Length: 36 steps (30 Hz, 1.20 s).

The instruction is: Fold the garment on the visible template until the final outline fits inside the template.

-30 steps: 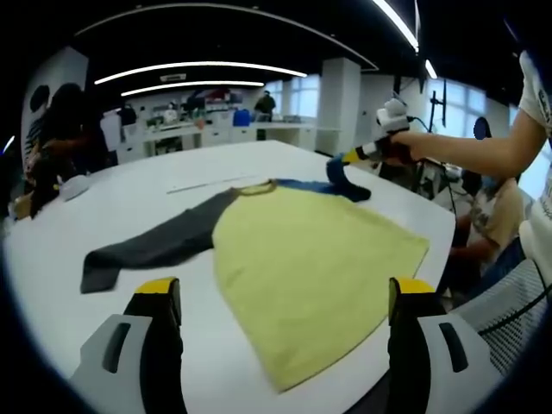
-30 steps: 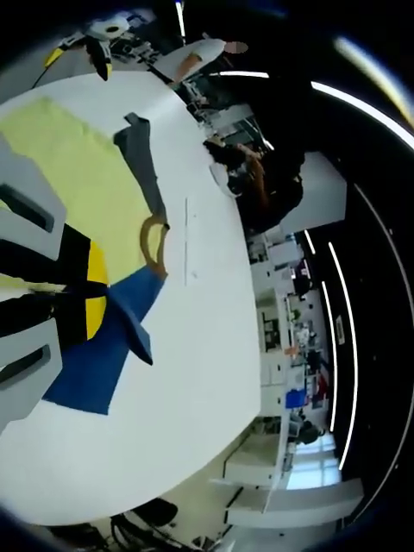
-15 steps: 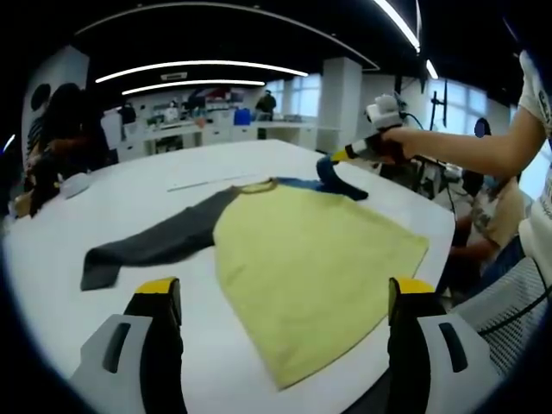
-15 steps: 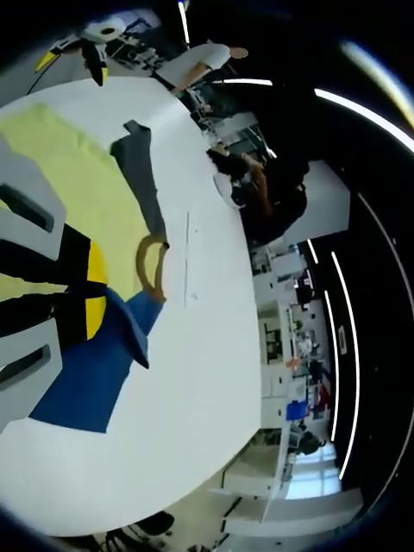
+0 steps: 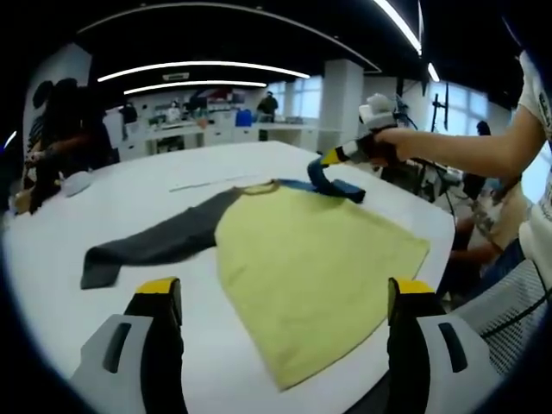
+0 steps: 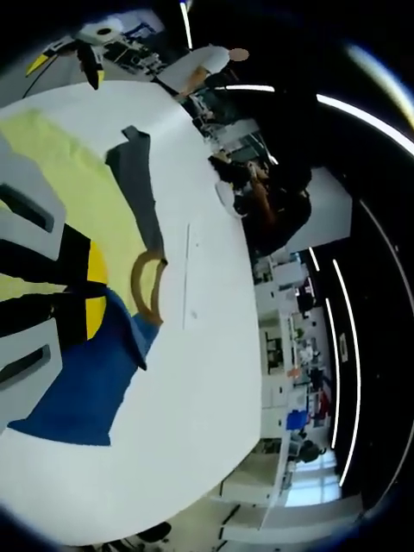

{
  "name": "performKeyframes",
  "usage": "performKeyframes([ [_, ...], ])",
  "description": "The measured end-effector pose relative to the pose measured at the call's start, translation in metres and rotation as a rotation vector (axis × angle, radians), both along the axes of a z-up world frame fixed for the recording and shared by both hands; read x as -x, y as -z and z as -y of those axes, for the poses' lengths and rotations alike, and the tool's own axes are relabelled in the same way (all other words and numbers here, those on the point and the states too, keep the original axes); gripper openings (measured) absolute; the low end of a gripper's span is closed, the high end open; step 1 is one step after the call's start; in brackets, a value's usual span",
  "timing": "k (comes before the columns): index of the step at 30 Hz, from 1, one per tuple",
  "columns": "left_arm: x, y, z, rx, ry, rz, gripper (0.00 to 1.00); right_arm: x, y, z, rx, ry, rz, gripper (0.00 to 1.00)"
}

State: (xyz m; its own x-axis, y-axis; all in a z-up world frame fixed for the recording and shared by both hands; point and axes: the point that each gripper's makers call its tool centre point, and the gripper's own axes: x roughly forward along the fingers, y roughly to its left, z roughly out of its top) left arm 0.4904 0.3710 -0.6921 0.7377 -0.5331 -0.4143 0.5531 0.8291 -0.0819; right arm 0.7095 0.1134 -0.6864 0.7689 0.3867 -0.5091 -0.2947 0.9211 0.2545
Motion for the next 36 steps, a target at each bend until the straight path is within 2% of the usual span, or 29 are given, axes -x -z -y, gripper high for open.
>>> performKeyframes([
  [16, 0.001, 0.002, -0.005, -0.028, -0.004, -0.002, 0.95, -0.005, -0.001, -0.036, -0.009, -0.052, 0.000, 0.00],
  [22, 0.000, 0.001, -0.008, -0.031, -0.008, 0.001, 0.95, -0.013, 0.001, -0.046, -0.007, -0.072, -0.002, 0.00],
  [36, 0.000, 0.001, -0.011, -0.036, -0.019, 0.002, 0.96, -0.014, -0.001, -0.073, -0.007, -0.115, -0.007, 0.00],
])
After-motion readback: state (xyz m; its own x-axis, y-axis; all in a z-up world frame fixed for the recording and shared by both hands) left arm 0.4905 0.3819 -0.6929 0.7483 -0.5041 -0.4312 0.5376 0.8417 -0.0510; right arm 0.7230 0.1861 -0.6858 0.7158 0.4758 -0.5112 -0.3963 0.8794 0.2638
